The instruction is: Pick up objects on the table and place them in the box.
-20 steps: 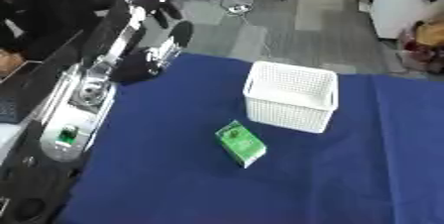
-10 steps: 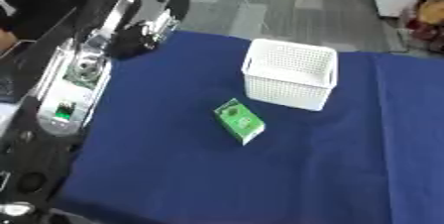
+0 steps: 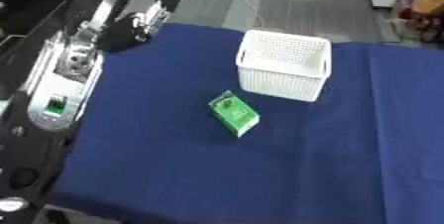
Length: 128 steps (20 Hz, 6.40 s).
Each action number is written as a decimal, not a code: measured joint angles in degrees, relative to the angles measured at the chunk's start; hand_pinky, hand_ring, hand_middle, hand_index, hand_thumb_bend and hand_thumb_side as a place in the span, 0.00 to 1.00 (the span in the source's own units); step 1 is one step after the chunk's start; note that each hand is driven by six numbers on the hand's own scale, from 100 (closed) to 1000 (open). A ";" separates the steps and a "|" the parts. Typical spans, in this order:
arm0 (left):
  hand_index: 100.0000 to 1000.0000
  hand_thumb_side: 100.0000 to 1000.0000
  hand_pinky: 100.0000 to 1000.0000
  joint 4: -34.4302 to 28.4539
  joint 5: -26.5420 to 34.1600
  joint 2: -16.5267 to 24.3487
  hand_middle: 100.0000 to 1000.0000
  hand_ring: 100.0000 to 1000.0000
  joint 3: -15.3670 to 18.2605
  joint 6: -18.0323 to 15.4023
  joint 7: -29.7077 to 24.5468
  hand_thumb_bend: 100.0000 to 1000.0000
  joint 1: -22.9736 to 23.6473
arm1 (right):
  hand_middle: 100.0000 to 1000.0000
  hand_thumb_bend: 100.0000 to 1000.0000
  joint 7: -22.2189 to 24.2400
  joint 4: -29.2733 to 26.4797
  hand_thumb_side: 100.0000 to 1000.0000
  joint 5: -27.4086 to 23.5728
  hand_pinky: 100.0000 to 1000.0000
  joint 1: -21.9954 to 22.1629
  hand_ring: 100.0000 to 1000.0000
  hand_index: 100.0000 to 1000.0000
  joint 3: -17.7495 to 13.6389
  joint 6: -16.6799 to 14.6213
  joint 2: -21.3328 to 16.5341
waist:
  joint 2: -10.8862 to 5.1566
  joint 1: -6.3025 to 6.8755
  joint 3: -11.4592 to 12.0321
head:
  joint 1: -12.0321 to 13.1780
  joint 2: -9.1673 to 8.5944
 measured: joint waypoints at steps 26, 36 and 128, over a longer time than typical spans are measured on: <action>0.84 1.00 0.55 21.84 -7.36 17.64 0.80 0.66 -10.06 -10.37 -3.51 0.04 -12.08 | 0.23 0.07 -10.13 2.69 0.96 23.25 0.15 0.88 0.21 0.45 0.92 0.86 -5.51 | -0.56 1.12 -2.04 | 2.74 0.48; 0.89 1.00 0.62 38.09 -16.58 18.37 0.81 0.70 -19.53 -27.13 -9.14 0.05 -22.29 | 0.23 0.13 18.74 20.65 1.00 15.20 0.00 4.17 0.16 0.51 9.63 -0.06 -12.77 | -0.14 1.07 -2.75 | 2.89 -1.19; 0.89 0.88 0.59 56.78 -4.14 3.91 0.80 0.71 -29.40 -23.82 -27.06 0.27 -29.08 | 0.24 0.00 -2.26 0.00 1.00 13.66 0.16 -1.96 0.21 0.47 0.42 14.93 3.08 | 0.44 1.39 -5.43 | 1.05 -2.55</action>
